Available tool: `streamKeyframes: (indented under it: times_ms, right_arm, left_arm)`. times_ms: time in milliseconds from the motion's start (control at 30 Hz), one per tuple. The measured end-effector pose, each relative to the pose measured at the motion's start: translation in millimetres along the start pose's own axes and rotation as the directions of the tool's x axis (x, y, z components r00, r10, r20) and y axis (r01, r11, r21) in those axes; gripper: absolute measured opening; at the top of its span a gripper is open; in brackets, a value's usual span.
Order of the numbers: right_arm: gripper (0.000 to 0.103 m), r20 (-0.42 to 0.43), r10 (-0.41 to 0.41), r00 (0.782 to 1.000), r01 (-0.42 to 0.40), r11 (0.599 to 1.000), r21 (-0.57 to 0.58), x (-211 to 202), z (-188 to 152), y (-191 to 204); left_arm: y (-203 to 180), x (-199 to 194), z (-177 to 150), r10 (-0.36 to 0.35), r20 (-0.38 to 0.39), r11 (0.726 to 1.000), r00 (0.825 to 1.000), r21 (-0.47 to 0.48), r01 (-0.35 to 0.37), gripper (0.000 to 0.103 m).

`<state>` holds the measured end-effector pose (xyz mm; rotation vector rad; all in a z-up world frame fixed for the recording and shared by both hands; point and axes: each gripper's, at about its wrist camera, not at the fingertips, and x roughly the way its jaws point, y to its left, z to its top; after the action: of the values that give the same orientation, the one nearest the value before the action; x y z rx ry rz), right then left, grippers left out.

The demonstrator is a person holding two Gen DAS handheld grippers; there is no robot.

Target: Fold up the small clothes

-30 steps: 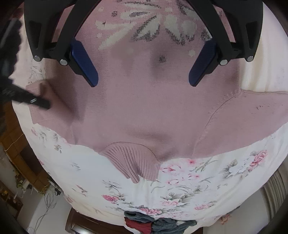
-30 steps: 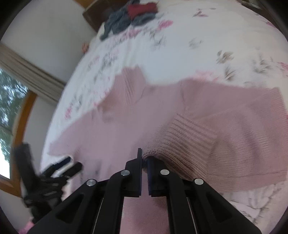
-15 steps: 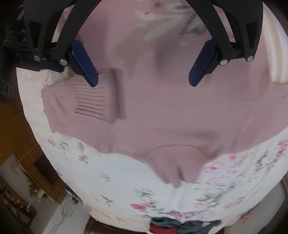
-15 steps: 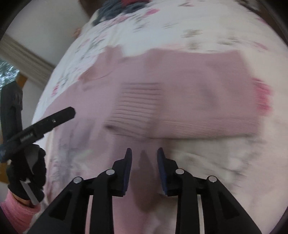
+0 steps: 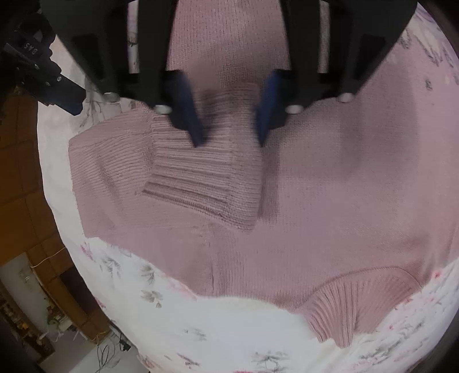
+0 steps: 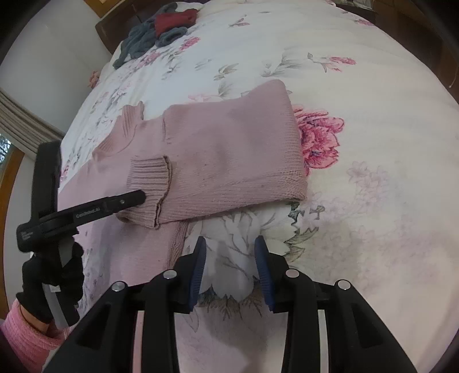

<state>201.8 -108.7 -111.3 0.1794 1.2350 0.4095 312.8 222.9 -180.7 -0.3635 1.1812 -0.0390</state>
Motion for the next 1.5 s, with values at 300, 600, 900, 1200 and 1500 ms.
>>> streamKeyframes:
  times_ms: [300,600,900,1200,1500]
  right_arm:
    - [0.036,0.031,-0.001,1.0,-0.001,0.998,0.066,2,16,-5]
    - [0.049,0.002,0.099,0.995,-0.099,0.983,0.153,33,46,0]
    - [0.026,-0.103,0.008,0.995,0.004,0.994,0.112,82,57,31]
    - [0.031,-0.087,-0.12,0.989,0.122,0.992,0.015,73,59,56]
    - [0.034,-0.089,-0.02,0.996,0.013,0.997,-0.079,67,53,115]
  left_arm:
    - [37,-71,-1,-0.014,0.198,1.0,0.98,-0.019,0.019,0.012]
    - [125,-127,2,0.099,0.287,0.992,0.953,-0.103,-0.073,0.012]
    - [181,-85,-2,0.146,0.179,0.98,0.973,-0.163,-0.117,0.012]
    - [205,-82,-10,0.26,0.15,0.96,0.954,-0.151,-0.237,0.035]
    - [126,-79,-9,0.229,0.139,0.972,0.963,0.029,-0.235,0.051]
